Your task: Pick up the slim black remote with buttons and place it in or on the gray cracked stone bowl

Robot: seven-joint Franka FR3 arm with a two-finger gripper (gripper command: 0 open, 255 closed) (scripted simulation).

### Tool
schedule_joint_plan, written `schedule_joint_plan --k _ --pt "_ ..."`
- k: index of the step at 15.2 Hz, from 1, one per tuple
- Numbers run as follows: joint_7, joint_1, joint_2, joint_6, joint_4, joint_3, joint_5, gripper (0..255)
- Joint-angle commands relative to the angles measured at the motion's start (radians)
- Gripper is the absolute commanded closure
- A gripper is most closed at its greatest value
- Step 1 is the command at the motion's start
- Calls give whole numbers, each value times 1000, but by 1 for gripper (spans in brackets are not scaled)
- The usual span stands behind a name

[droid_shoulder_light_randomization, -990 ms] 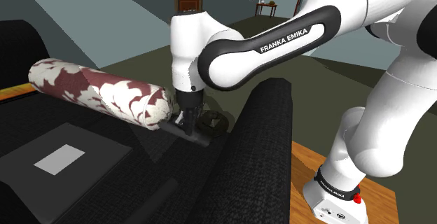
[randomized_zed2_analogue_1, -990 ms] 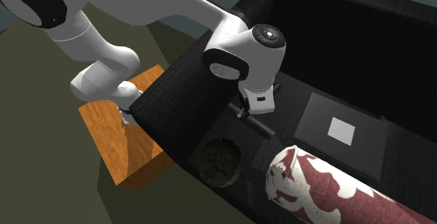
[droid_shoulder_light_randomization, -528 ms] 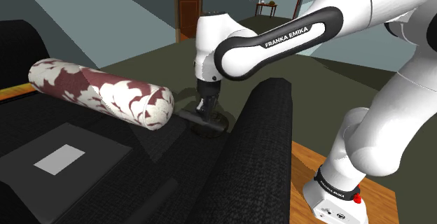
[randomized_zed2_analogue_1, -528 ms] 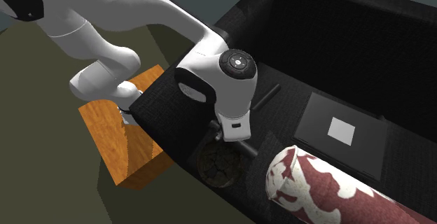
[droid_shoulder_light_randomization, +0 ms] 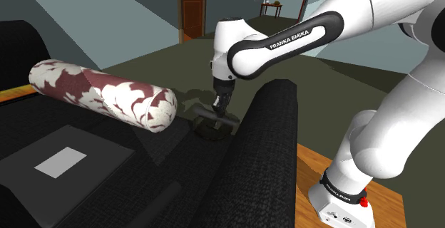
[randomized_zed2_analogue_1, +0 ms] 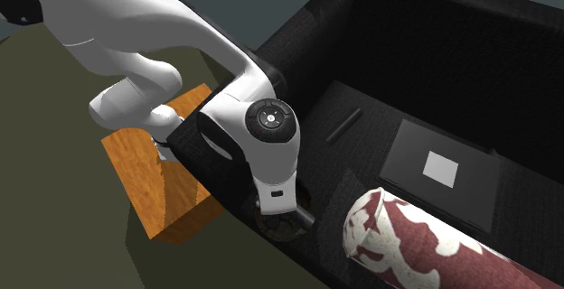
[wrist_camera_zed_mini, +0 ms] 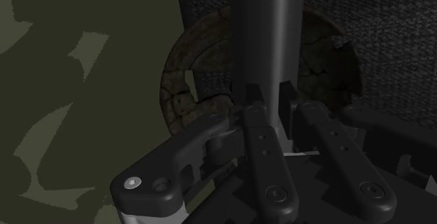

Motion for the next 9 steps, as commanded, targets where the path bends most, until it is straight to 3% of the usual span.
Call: schedule_joint_plan --k 1,9 --pt "-3 -2 9 26 -17 -1 -2 255" --pt "6 -3 55 118 -63 2 -12 255"
